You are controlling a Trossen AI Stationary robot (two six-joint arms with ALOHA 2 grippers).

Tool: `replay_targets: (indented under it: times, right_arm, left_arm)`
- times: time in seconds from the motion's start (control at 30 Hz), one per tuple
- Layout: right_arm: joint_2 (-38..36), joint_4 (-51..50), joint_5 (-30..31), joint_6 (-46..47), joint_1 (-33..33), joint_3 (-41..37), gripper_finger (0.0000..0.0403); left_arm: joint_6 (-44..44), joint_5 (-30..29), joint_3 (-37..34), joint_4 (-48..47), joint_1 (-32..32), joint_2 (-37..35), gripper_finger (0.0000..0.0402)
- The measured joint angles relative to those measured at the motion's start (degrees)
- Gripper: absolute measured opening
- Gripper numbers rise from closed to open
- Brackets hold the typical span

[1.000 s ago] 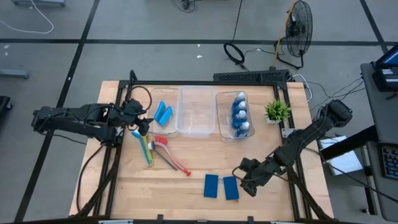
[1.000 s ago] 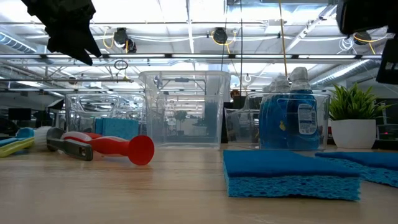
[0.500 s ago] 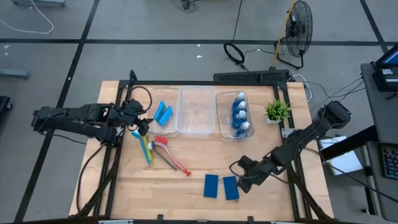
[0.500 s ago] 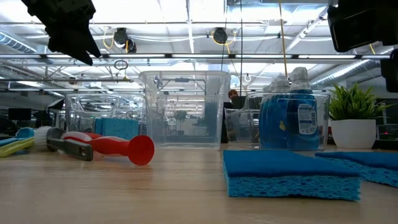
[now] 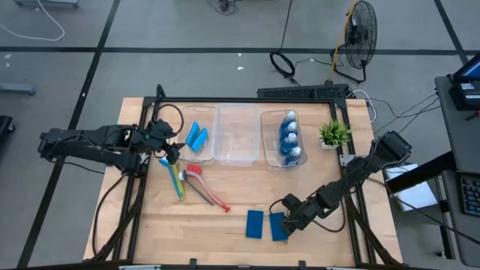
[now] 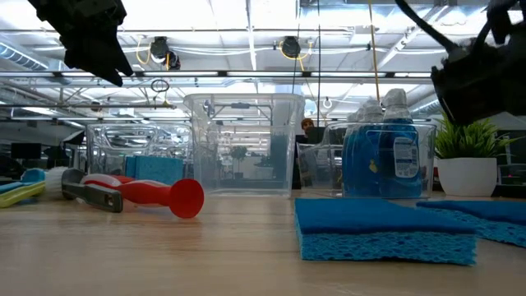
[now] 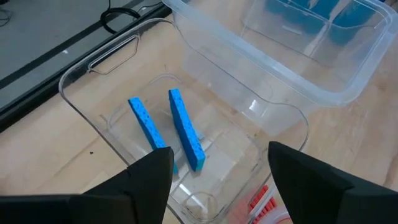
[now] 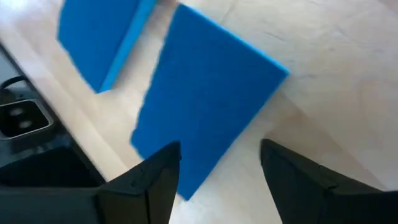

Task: Pick & Place Kitchen Sink Supplies
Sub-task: Put the blue sponge into the left transparent bin

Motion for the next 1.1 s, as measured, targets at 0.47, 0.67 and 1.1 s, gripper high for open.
replay_targets:
  times: [0.47,0.67,1.1]
  right_arm:
    - [2.85,-3.92,-1.68,3.16,-0.52,0.22,0.0189]
    - [2.89,-5.35,-3.21,2.35,-1.6,0.15,0.0137]
    - [3.0,-7.91,-3.28,1.72,-3.43,0.04,0.0027]
  left_arm:
    - [-0.31,0.06,0.0,0.02,0.0,0.0,0.0267]
    - [-1.41,0.04,0.0,0.09,-0.04,0.0,0.0267]
    - [-1.98,0.57,0.0,0.09,-0.01,-0.01,0.0267]
